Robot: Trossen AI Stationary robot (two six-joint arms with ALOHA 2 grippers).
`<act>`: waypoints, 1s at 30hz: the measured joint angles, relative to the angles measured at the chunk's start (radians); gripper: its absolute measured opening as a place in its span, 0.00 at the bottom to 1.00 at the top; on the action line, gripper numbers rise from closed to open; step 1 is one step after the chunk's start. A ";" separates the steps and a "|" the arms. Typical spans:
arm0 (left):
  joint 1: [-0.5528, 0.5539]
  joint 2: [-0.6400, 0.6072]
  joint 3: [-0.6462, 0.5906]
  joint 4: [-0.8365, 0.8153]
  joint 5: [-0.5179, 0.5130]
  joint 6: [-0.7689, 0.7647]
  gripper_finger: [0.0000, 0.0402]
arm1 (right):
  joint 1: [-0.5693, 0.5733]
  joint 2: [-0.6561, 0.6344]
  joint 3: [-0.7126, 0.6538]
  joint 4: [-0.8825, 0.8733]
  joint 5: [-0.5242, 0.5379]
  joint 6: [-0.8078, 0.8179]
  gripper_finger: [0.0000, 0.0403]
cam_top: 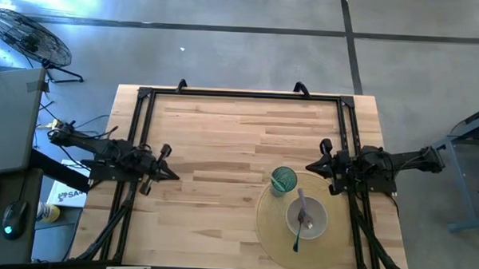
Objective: Pick & Place Utensil
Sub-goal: Return to Home Position
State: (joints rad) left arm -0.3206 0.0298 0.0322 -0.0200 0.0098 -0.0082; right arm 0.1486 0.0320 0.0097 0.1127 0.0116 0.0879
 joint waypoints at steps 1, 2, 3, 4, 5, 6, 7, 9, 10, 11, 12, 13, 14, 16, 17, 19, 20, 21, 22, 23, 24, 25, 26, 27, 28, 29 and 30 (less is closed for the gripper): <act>0.000 0.009 0.000 0.003 0.004 0.000 0.01 | 0.000 0.001 0.000 0.001 0.000 0.000 0.01; 0.000 0.013 0.000 0.008 0.006 -0.002 0.00 | 0.000 0.001 0.000 0.002 0.000 0.000 0.01; 0.000 0.015 -0.001 0.014 0.004 -0.013 0.00 | 0.000 0.001 0.000 0.000 0.000 0.000 0.01; 0.000 0.017 -0.002 0.022 0.002 -0.026 0.00 | 0.000 0.001 0.000 0.000 0.000 0.000 0.01; 0.000 0.021 -0.004 0.047 -0.011 -0.030 0.00 | 0.000 0.001 0.000 0.000 0.000 0.000 0.02; 0.000 0.023 -0.008 0.086 -0.027 -0.023 0.00 | 0.000 0.001 0.000 0.000 0.000 0.000 0.02; 0.000 0.020 -0.015 0.111 -0.042 -0.012 0.00 | 0.000 0.001 0.000 0.000 0.000 0.000 0.02; 0.000 0.016 -0.018 0.146 -0.070 0.019 0.00 | 0.000 0.001 0.000 0.001 0.000 0.000 0.02; 0.000 0.016 -0.018 0.159 -0.085 0.030 0.00 | 0.000 0.001 0.000 0.001 0.000 0.000 0.02; 0.000 0.016 -0.018 0.165 -0.095 0.041 0.00 | 0.000 0.001 0.000 0.001 0.000 0.000 0.02; 0.000 0.016 -0.018 0.160 -0.097 0.049 0.00 | 0.000 0.001 0.000 0.000 0.000 0.000 0.02; 0.000 0.016 -0.018 0.147 -0.102 0.048 0.00 | 0.000 0.001 0.000 0.001 0.000 0.000 0.02; 0.000 0.016 -0.018 0.128 -0.112 0.034 0.00 | 0.000 0.001 0.000 0.000 0.000 0.000 0.01; 0.000 0.017 -0.018 0.092 -0.142 0.018 0.00 | 0.000 0.001 0.000 0.001 0.000 0.000 0.01; 0.000 0.017 -0.018 0.078 -0.156 0.012 0.00 | 0.000 0.001 0.000 0.002 0.000 0.000 0.01; 0.000 0.017 -0.018 0.052 -0.176 0.008 0.00 | 0.000 0.001 0.000 0.003 0.000 0.000 0.02; 0.000 0.020 -0.017 0.054 -0.175 0.005 0.00 | 0.000 0.001 0.000 0.004 0.000 0.000 0.02; 0.000 0.021 -0.012 0.044 -0.175 0.004 0.00 | 0.000 0.001 0.000 0.004 0.000 0.000 0.02; 0.000 0.021 -0.011 0.041 -0.175 0.004 0.00 | 0.000 0.001 0.000 0.004 0.000 0.000 0.02; 0.000 0.021 -0.011 0.040 -0.174 0.004 0.00 | 0.000 0.001 0.000 0.004 0.000 0.000 0.02; 0.000 0.021 -0.011 0.040 -0.174 0.004 0.00 | 0.000 0.001 0.000 0.004 0.000 0.000 0.02; 0.000 0.021 -0.011 0.040 -0.175 0.004 0.00 | 0.000 0.001 0.000 0.004 0.000 0.000 0.02; 0.000 0.021 -0.011 0.040 -0.175 0.004 0.00 | 0.000 0.001 0.000 0.004 0.000 0.000 0.02; 0.000 0.021 -0.011 0.040 -0.175 0.004 0.00 | 0.000 0.001 0.000 0.004 0.000 0.000 0.02; 0.000 0.021 -0.011 0.040 -0.175 0.004 0.00 | 0.000 0.001 0.000 0.004 0.000 0.000 0.02; 0.000 0.021 -0.011 0.040 -0.175 0.004 0.00 | 0.000 0.001 0.000 0.004 0.000 0.000 0.01; 0.000 0.021 -0.011 0.040 -0.175 0.004 0.00 | 0.000 0.001 0.000 0.004 0.000 0.000 0.01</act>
State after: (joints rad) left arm -0.3206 0.0505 0.0212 0.0200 -0.1650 -0.0044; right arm 0.1485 0.0330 0.0097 0.1165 0.0116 0.0883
